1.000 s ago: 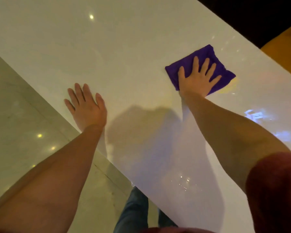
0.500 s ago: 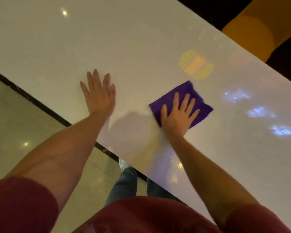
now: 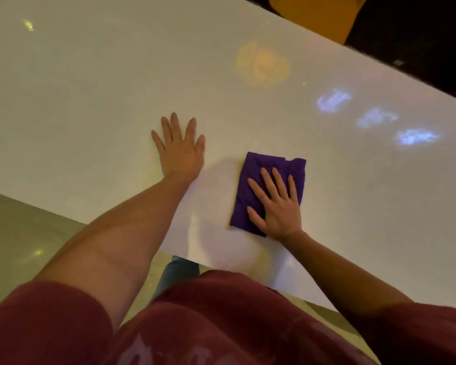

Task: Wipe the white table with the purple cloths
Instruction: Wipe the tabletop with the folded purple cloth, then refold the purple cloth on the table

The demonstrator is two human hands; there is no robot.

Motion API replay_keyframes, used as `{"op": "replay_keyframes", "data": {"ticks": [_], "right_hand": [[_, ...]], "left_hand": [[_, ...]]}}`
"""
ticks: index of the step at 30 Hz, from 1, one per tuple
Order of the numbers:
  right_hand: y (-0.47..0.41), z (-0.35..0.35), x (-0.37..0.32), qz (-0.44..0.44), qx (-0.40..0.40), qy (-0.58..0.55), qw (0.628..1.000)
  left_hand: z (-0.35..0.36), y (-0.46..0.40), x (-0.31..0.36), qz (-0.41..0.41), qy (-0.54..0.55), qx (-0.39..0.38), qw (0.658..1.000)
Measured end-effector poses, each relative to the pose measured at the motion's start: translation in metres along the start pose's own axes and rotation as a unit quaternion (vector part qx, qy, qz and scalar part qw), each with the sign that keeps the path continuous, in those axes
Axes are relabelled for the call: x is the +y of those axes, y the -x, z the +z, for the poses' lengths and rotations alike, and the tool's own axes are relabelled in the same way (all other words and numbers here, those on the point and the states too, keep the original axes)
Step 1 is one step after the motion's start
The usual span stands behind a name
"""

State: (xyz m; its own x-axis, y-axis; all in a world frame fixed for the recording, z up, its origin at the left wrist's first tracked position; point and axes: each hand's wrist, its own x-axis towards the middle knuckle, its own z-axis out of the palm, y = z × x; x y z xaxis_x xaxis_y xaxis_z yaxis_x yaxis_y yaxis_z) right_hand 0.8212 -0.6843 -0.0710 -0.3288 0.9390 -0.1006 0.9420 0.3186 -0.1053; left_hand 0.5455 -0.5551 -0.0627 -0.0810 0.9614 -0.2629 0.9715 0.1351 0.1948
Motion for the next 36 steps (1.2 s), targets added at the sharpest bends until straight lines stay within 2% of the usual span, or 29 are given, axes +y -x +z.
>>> {"op": "replay_keyframes", "data": {"ticks": [4, 9, 14, 16, 18, 23, 25, 27, 29, 31, 33, 36], "right_hand": [[-0.01, -0.009, 0.075, 0.055, 0.011, -0.001, 0.998], [-0.06, -0.022, 0.137, 0.117, 0.02, -0.014, 0.993], [-0.123, -0.03, 0.146, 0.239, 0.011, -0.036, 0.97], [-0.147, -0.032, 0.123, 0.269, 0.004, -0.039, 0.962], [-0.162, -0.033, 0.086, 0.23, -0.006, -0.033, 0.973], [-0.148, -0.022, -0.033, 0.056, -0.025, -0.041, 0.997], [-0.133, -0.018, -0.075, 0.004, -0.025, -0.049, 0.998], [-0.122, -0.02, -0.112, -0.034, -0.043, -0.057, 0.997], [-0.121, -0.027, -0.143, -0.055, -0.068, -0.061, 0.994], [-0.129, -0.034, -0.166, -0.06, -0.082, -0.078, 0.992], [-0.14, -0.047, -0.182, -0.021, -0.088, -0.182, 0.979], [-0.16, -0.083, -0.215, 0.086, -0.083, -0.41, 0.904]], "left_hand": [[0.002, -0.002, 0.0, 0.002, -0.046, -0.029, 0.999], [-0.007, -0.004, 0.001, 0.003, -0.036, -0.04, 0.999], [-0.026, -0.011, 0.009, -0.018, -0.014, -0.066, 0.998], [-0.035, -0.008, 0.011, -0.013, 0.022, 0.0, 1.0], [-0.039, 0.009, 0.005, -0.02, 0.066, 0.073, 0.995], [-0.036, 0.057, -0.033, -0.123, 0.064, 0.111, 0.984], [-0.039, 0.066, -0.047, -0.14, 0.098, 0.108, 0.979], [-0.041, 0.072, -0.06, -0.156, 0.157, 0.062, 0.973], [-0.048, 0.077, -0.071, -0.189, 0.262, 0.012, 0.946], [-0.057, 0.082, -0.083, -0.242, 0.404, -0.019, 0.882], [-0.066, 0.086, -0.099, -0.276, 0.498, -0.059, 0.82], [-0.088, 0.091, -0.13, -0.246, 0.568, -0.096, 0.78]]}}
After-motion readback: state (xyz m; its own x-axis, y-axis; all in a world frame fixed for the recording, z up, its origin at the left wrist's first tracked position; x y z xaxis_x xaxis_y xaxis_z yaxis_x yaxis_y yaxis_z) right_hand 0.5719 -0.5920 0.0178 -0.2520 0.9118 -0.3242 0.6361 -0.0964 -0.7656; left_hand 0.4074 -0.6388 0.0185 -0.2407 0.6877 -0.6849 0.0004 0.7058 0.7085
